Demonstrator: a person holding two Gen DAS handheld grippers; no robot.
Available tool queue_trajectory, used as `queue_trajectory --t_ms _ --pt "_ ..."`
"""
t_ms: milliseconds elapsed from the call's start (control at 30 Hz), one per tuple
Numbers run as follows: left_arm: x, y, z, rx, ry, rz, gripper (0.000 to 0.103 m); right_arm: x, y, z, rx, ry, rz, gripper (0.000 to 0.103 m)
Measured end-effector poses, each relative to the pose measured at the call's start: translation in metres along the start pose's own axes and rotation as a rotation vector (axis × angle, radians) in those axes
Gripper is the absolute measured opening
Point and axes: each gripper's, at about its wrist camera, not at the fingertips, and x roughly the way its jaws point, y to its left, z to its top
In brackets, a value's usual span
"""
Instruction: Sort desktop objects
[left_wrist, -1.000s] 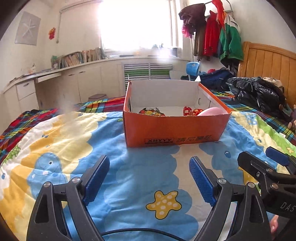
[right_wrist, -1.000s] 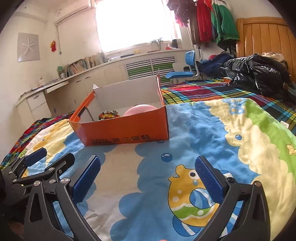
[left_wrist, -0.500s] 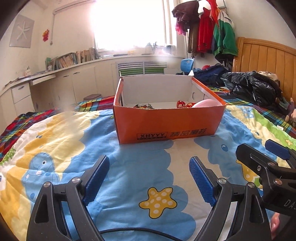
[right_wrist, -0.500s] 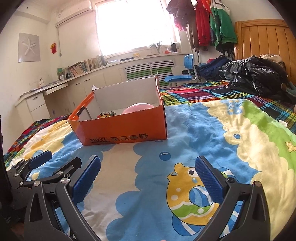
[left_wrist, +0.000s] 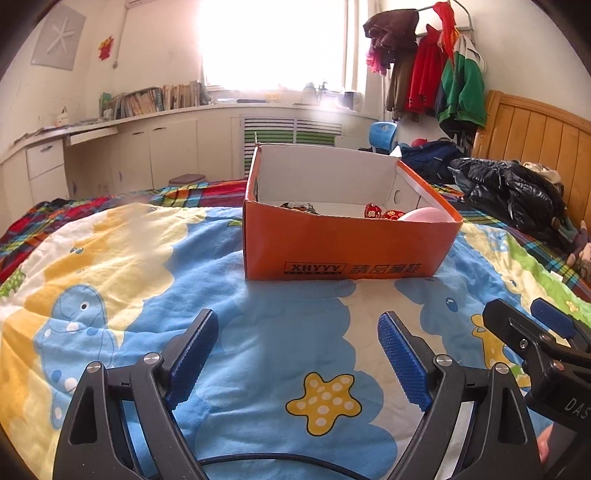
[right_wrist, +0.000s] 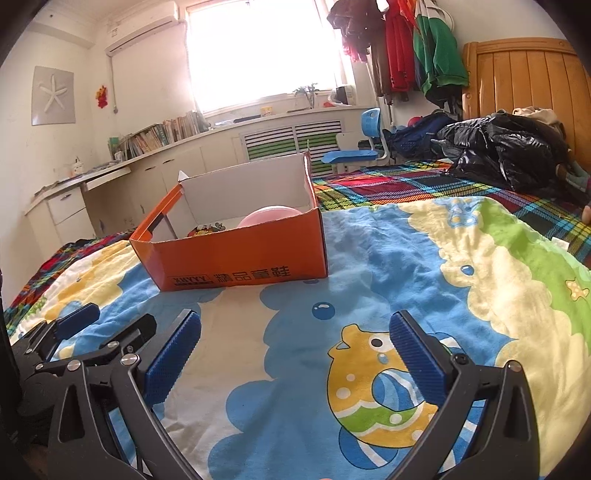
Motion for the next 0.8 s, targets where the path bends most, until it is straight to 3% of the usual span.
queue_trajectory --t_ms 133,267,800 --pt "0.0003 0.0005 -0.0011 -0.004 0.001 -0.013 0.088 0.0005 0.0040 -0.0003 -0.020 0.003 0.003 0.103" --pt "-0.0003 -0.0028 -0.0014 0.010 -0.001 -0.015 0.097 0.0019 0.0039 -0.0012 -0.017 0.011 0.001 0.103" --pt "0.0006 0.0007 -0.0010 -0.009 0.007 -0.024 0.098 0.0026 0.0030 -0.0006 -0.012 0.015 -0.006 0.103"
